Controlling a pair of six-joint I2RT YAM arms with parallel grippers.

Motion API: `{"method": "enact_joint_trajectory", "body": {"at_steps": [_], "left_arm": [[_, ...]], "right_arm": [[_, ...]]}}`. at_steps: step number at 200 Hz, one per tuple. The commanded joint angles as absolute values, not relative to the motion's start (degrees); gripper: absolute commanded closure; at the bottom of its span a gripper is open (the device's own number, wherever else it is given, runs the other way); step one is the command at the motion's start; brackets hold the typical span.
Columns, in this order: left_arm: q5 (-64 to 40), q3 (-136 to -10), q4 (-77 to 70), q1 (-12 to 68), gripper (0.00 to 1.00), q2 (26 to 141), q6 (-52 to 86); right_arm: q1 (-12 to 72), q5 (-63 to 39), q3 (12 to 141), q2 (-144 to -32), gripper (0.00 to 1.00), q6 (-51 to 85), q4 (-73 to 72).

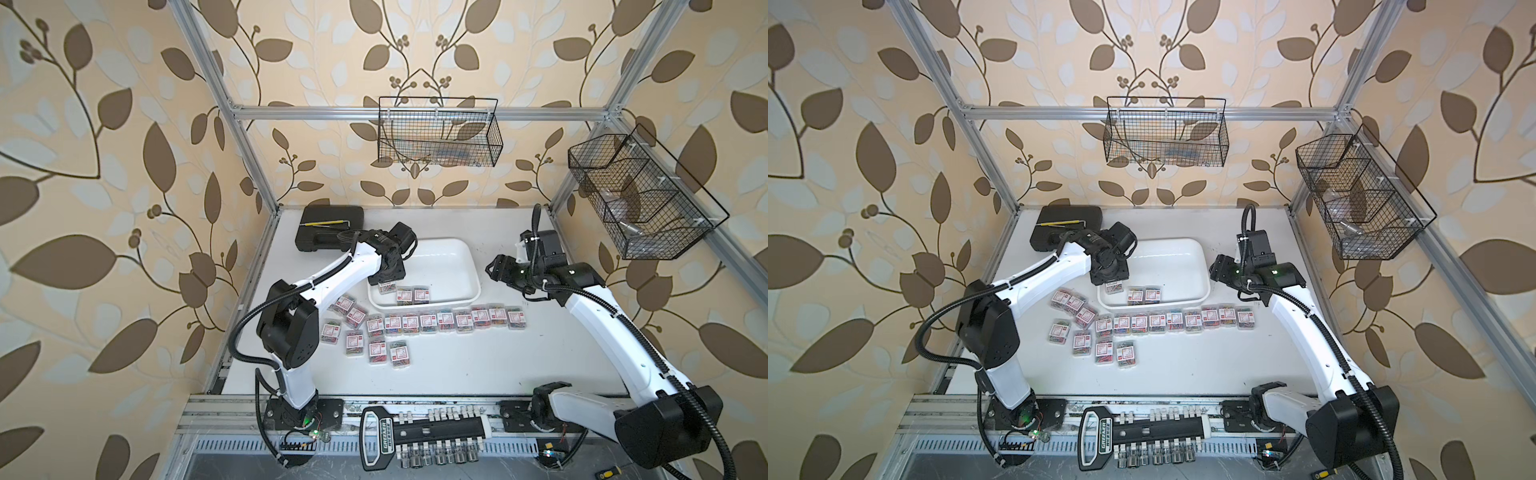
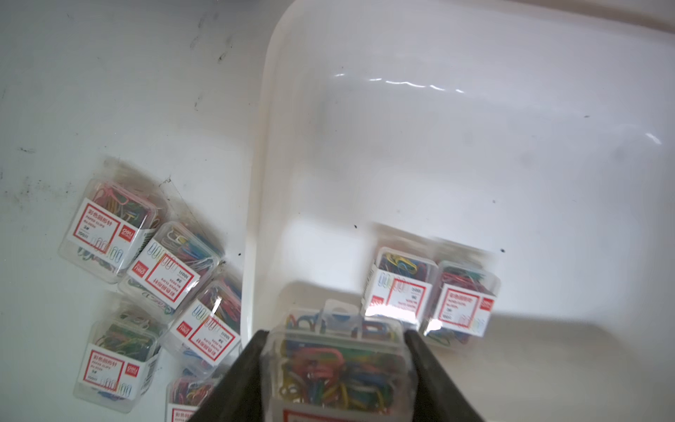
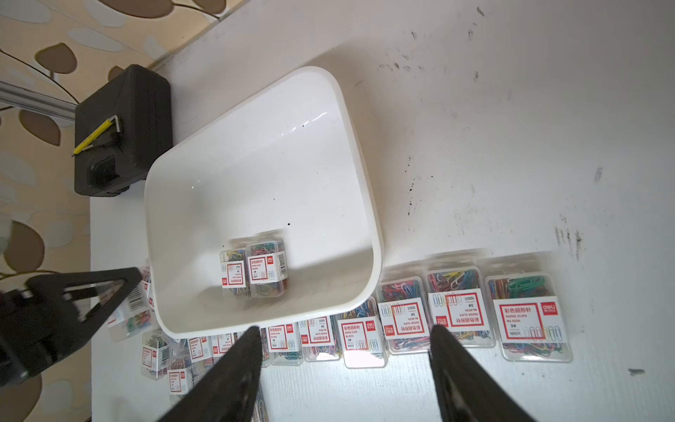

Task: Take the paper clips out of the storage box
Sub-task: Pick up the boxed paper clips from the storage box, then place the boxed paper clips at the center of the board.

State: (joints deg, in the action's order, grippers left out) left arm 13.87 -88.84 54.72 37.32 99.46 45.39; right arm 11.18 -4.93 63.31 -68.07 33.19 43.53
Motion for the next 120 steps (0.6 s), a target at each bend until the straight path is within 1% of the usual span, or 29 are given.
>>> {"method": "enact_joint_trajectory", "body": {"at_steps": [1, 32, 64, 88, 120], "left_arm": [[16.7, -88.0, 57.7, 41.0, 0.51, 94.7, 49.0], [17.0, -84.4, 55.5, 47.7, 0.52, 92.9, 55.7], [16.9, -81.9, 52.8, 54.4, 0.54, 94.5, 61.3], [15.1, -79.9, 49.9, 57.0, 0.55, 96.6, 64.6], [13.7, -75.7, 45.8, 60.1, 0.55, 97.7, 68.7]], "right_arm": [[11.0, -4.5, 62.6, -67.9, 0.27, 33.6, 43.6], [11.1, -4.0, 62.3, -67.3, 0.27, 33.6, 43.4], [11.0, -3.7, 61.1, -66.7, 0.27, 33.8, 43.3], [11.0, -4.8, 59.3, -66.5, 0.27, 34.2, 42.8], [10.9, -5.5, 56.6, -65.3, 0.27, 34.7, 42.2]]}}
